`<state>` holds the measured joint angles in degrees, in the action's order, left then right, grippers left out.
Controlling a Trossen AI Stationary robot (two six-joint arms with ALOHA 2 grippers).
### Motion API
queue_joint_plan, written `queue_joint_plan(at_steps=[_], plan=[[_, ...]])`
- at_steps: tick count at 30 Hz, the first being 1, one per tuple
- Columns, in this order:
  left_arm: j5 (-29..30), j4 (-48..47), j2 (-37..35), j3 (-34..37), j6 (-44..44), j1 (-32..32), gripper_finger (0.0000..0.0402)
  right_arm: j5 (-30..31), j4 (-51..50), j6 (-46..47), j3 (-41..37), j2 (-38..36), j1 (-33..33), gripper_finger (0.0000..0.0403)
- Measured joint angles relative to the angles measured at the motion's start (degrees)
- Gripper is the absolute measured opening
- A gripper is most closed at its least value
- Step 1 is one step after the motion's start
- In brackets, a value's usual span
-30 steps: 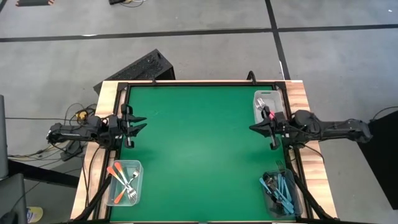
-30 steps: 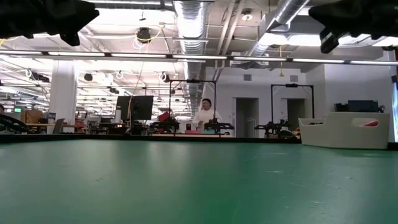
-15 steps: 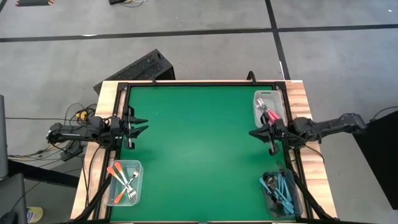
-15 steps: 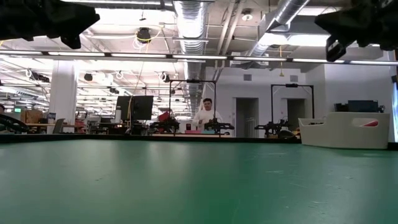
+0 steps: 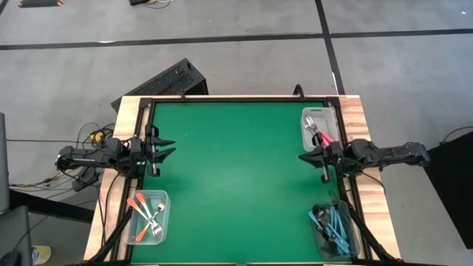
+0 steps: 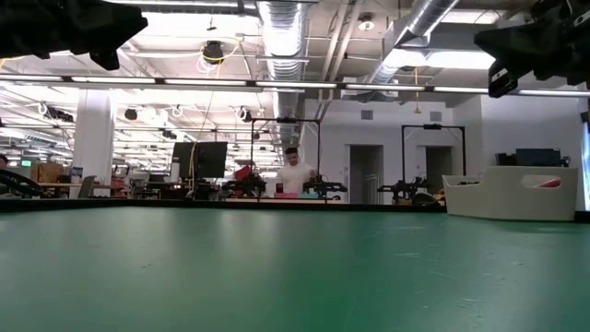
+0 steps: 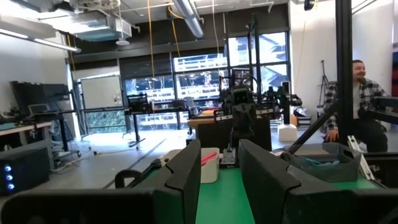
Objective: Sort silverware by color (type)
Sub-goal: Return to Home Position
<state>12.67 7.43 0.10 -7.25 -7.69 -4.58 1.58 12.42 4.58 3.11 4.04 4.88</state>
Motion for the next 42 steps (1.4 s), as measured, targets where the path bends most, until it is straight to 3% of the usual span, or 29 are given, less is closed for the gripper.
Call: queue_joint_plan(at_steps=[4, 10, 19, 33, 42], plan=[[-0.46, -0.11, 0.00, 0.52, 0.59, 0.02, 0.0100, -0.15, -0.23, 0.91, -2.61, -3.97, -1.11, 0.0012], [-0.21, 7.05, 0.07, 6.48, 1.42, 0.00, 0.0100, -0.15, -1.60, 2.90, -2.63, -3.79, -2.68, 0.0012], [0.20, 5.34, 0.22, 6.67, 3.88, 0.02, 0.0100, -0.12, -10.31, 3.05, -2.66, -3.61, -3.54, 0.0041], [0.66, -3.70, 0.99, 6.73, 8.25, 0.02, 0.0100, -0.10, -10.57, 5.53, -2.72, -3.63, -2.90, 0.0051], [0.51, -3.70, 1.03, 6.78, 3.06, 0.04, 0.0100, -0.08, -10.55, 5.51, -2.75, -3.68, -2.93, 0.0051]])
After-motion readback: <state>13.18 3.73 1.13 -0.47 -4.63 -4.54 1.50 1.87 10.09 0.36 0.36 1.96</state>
